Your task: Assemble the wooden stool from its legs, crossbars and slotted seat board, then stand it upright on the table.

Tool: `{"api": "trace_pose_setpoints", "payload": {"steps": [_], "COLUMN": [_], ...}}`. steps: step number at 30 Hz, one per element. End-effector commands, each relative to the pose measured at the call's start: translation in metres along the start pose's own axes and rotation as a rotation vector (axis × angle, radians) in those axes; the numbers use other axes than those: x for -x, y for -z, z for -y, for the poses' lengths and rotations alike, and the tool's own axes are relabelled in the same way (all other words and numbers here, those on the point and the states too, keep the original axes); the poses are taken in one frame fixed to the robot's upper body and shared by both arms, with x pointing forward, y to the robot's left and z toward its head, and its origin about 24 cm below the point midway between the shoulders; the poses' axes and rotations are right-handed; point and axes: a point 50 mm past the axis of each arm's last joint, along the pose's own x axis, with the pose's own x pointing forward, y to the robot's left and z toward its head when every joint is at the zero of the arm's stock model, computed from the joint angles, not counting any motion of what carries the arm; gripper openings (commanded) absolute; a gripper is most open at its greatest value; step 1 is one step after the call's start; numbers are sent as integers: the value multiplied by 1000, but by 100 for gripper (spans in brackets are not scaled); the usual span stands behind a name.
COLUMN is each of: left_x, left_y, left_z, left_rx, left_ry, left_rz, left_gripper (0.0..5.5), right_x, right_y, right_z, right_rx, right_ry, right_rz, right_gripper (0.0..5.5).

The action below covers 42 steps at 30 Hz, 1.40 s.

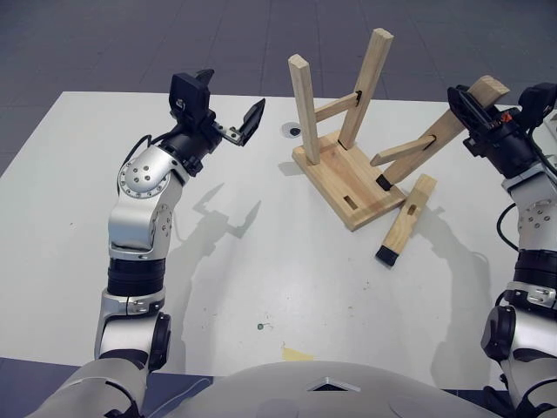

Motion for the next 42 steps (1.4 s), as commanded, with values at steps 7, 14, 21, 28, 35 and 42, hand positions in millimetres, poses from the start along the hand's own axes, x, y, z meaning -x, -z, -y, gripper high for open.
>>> {"api": "trace_pose_setpoints", "payload": {"steps": [7,14,21,28,35,42], "left_x": [1,0,0,-1,-1,-2], "left_y": [3,4,6,7,8,9], "left_z": [2,3,4,6,8,9], "left_rx": [-12,-14,-14,-10,-3,-1], "left_ry": [2,7,10,20,26,28], "left_rz": [-13,-16,-20,-21,-23,-23], "left_gripper": [540,540,540,540,540,540], "right_x": [3,-7,-1,-7,-18,-24], "right_y": [16,-15,-18,-11,-13,-11], "right_z": [4,-4,-4,-4,-6,-5], "right_rx": [-52,-57,-17,14,30,62], "right_ry": [114,97,39,30,-27,-47], "right_rz": [-161,-114,-104,-116,-113,-133], "right_gripper": [102,102,102,102,102,102]}}
